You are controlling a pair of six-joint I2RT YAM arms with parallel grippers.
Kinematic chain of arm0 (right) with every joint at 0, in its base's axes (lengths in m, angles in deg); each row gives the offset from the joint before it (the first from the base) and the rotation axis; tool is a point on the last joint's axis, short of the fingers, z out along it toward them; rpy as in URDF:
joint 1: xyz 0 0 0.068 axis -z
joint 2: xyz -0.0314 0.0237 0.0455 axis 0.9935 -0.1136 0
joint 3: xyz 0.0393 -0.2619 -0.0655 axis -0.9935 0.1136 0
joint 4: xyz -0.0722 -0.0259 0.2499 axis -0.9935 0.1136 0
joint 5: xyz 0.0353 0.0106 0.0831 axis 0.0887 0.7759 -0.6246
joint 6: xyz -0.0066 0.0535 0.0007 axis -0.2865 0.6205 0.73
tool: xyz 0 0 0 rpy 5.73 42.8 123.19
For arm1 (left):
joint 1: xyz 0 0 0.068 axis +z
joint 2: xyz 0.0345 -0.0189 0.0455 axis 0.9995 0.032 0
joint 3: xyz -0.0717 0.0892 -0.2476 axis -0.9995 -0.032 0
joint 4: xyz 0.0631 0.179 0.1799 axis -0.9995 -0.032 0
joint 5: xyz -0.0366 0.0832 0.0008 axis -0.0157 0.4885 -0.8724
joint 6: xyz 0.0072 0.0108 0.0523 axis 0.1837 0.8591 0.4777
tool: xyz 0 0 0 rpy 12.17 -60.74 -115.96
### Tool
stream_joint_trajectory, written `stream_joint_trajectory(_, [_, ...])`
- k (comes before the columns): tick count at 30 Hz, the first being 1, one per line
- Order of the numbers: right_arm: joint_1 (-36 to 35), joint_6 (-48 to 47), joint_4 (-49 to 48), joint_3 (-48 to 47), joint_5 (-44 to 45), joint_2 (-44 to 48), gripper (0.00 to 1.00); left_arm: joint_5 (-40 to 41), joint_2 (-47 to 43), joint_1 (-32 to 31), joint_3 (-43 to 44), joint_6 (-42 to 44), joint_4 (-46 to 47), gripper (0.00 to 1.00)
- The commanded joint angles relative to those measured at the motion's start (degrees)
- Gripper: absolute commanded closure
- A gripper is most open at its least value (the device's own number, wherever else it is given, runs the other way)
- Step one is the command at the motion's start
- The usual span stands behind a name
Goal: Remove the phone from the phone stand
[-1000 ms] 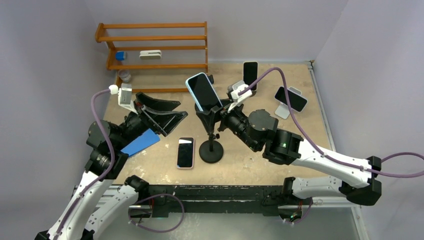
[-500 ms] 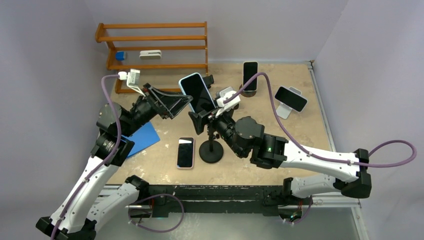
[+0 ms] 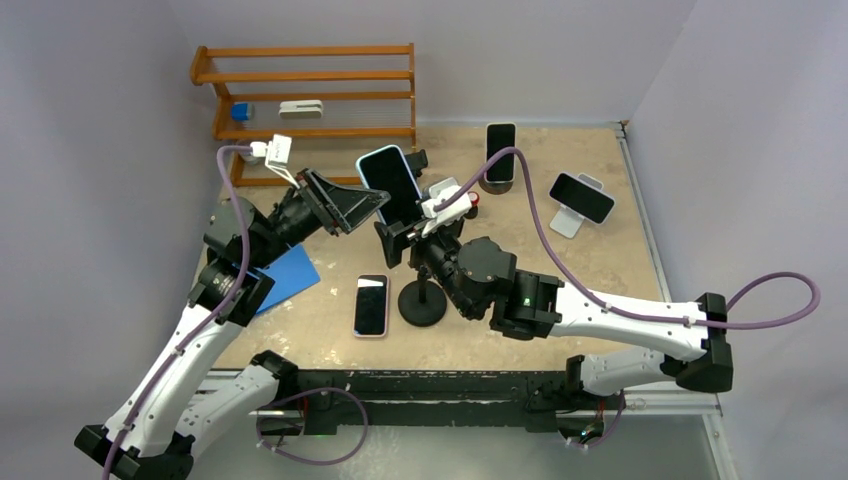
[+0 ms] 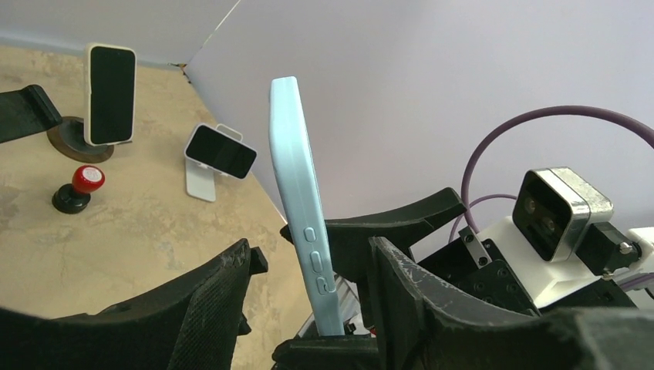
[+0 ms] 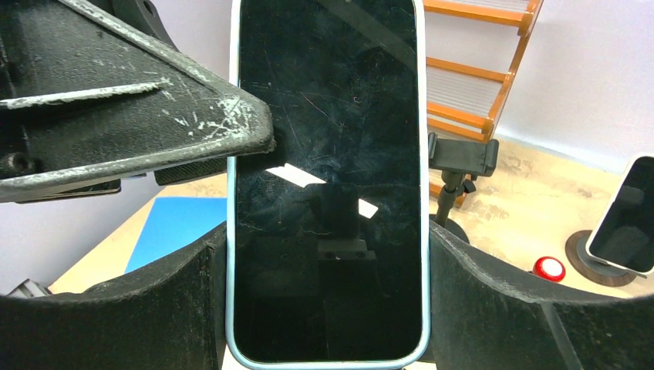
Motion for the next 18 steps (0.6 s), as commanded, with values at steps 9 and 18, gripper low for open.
stream_joint_trajectory(9, [-0.88, -1.13, -6.79, -4.18, 1.85, 0.31, 1.00, -3.00, 0.38, 0.37, 0.41, -2.25, 3.02, 0.58])
stream_joint_trajectory(18, [-1.06, -1.14, -6.61, -4.40, 2.18, -0.06, 1.00, -4.36, 0.89, 0.37, 0.14, -2.49, 3.11, 0.62])
